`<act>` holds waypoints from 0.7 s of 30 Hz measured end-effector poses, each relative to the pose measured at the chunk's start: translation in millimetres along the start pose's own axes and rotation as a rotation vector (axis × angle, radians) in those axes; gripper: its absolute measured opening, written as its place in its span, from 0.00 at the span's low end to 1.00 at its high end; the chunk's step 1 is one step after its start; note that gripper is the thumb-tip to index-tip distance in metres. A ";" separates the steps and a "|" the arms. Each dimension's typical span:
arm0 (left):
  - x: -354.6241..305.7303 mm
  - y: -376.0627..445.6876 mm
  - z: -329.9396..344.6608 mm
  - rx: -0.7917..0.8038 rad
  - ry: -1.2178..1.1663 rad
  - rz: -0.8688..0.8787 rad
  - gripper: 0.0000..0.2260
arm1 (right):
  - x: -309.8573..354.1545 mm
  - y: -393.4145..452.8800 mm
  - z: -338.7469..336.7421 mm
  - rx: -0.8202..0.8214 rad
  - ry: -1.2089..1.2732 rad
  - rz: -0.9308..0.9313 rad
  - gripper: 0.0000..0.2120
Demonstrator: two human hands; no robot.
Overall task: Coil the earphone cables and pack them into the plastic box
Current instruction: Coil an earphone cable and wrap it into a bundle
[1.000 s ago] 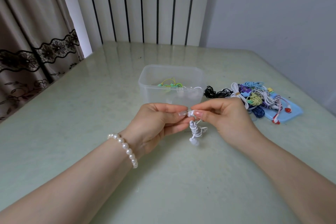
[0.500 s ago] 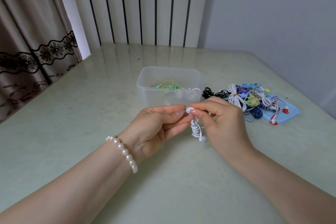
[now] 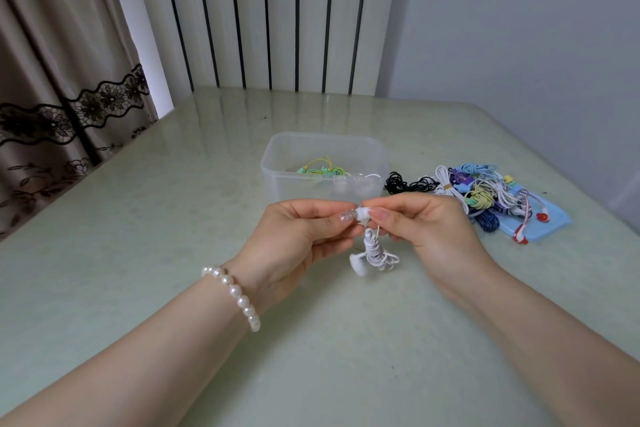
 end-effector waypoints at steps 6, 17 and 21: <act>-0.4 -1.1 -1.8 -0.004 0.040 0.028 0.07 | -5.1 -1.9 2.3 -0.006 0.039 0.061 0.09; -13.4 -3.5 5.3 0.023 0.157 0.161 0.04 | 3.7 -1.5 -1.8 -0.036 0.043 0.050 0.08; -17.4 -2.0 5.0 0.036 0.200 0.182 0.04 | 9.0 -0.9 -1.7 -0.053 0.017 0.055 0.12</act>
Point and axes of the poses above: each hand's wrist, its own y-axis towards the middle knuckle, its own z-axis out of the palm, x = y × z, the point moved 8 cm from there along y, towards the middle knuckle, and after that the axes turned 1 degree about -z, right-handed, at the moved point
